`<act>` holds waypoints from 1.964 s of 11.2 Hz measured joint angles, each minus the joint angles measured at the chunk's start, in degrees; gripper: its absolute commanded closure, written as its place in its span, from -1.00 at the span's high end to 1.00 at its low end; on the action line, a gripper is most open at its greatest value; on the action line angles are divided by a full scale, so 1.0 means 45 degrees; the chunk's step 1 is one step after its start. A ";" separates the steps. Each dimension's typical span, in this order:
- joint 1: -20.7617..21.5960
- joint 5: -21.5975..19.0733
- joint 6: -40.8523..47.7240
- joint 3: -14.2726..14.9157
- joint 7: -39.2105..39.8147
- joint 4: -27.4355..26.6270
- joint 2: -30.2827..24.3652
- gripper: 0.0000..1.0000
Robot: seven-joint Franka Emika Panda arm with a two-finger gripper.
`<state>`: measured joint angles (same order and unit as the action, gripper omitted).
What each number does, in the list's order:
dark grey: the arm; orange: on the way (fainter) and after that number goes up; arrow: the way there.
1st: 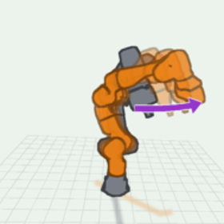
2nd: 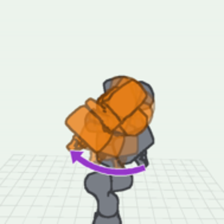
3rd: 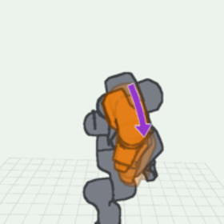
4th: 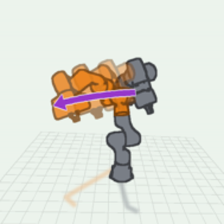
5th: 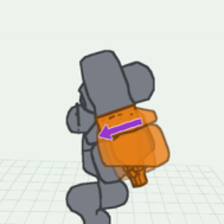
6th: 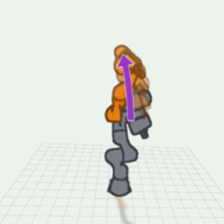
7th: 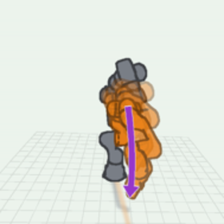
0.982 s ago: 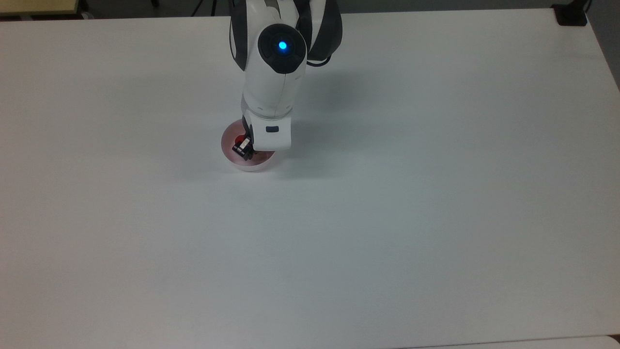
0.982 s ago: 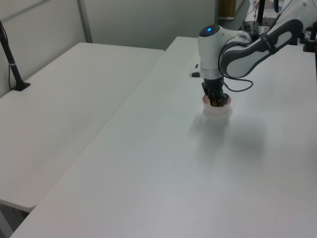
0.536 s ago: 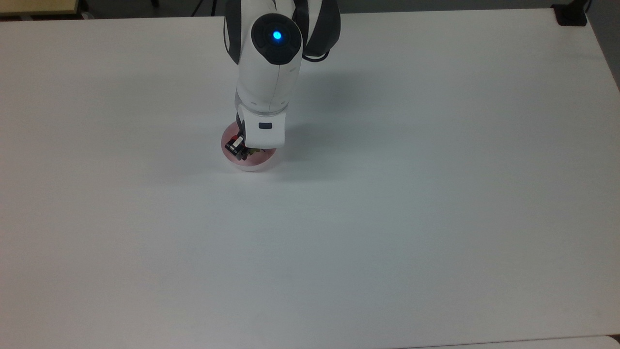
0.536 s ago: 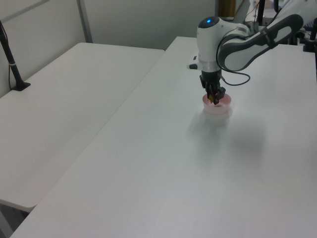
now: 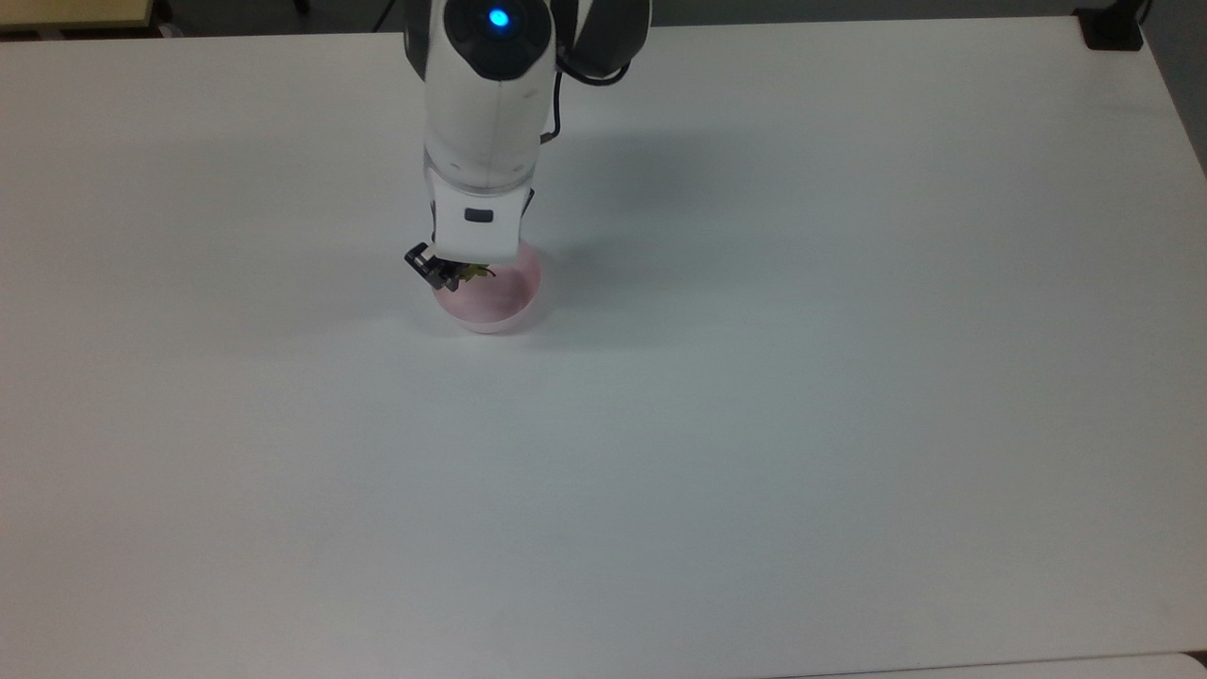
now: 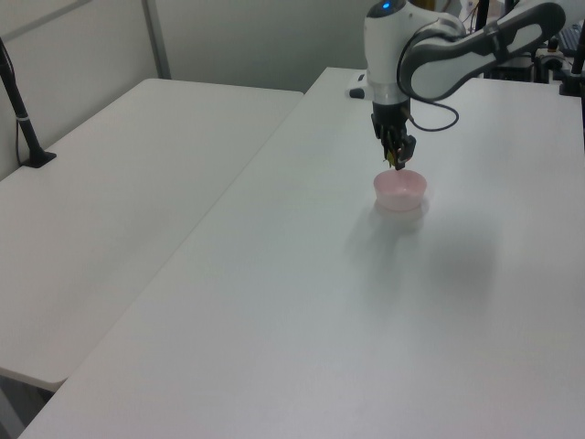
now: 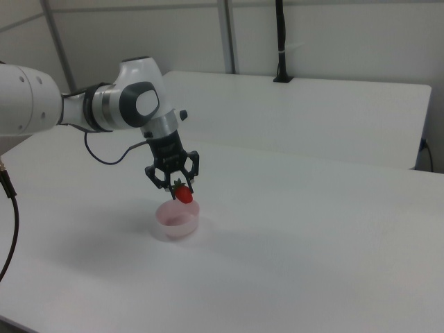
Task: Pick up strawberry from bowl
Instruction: 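Lift the strawberry out of the bowl and carry it beside the bowl, then lower the strawberry onto the table and open the gripper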
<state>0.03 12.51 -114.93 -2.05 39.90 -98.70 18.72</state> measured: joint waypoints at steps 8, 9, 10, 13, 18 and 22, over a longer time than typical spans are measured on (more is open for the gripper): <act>-0.1932 -0.0599 0.1049 0.0090 -0.0744 0.0928 -0.0025 -0.24; -0.2210 -0.0605 0.0876 0.0096 -0.1000 0.0922 0.0125 -0.24; -0.2426 -0.0607 0.0533 0.0099 -0.1421 0.0918 0.0357 -0.24; -0.2991 -0.0604 -0.0560 0.0115 -0.2665 0.0912 0.1262 -0.24; -0.4311 -0.0588 -0.2694 0.0134 -0.5835 0.0921 0.2322 -0.19; -0.4627 -0.0254 -0.3116 0.0125 -0.6349 0.0942 0.2518 0.41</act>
<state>-20.79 11.36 -128.95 -1.49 11.33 -94.46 30.05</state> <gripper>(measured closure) 0.551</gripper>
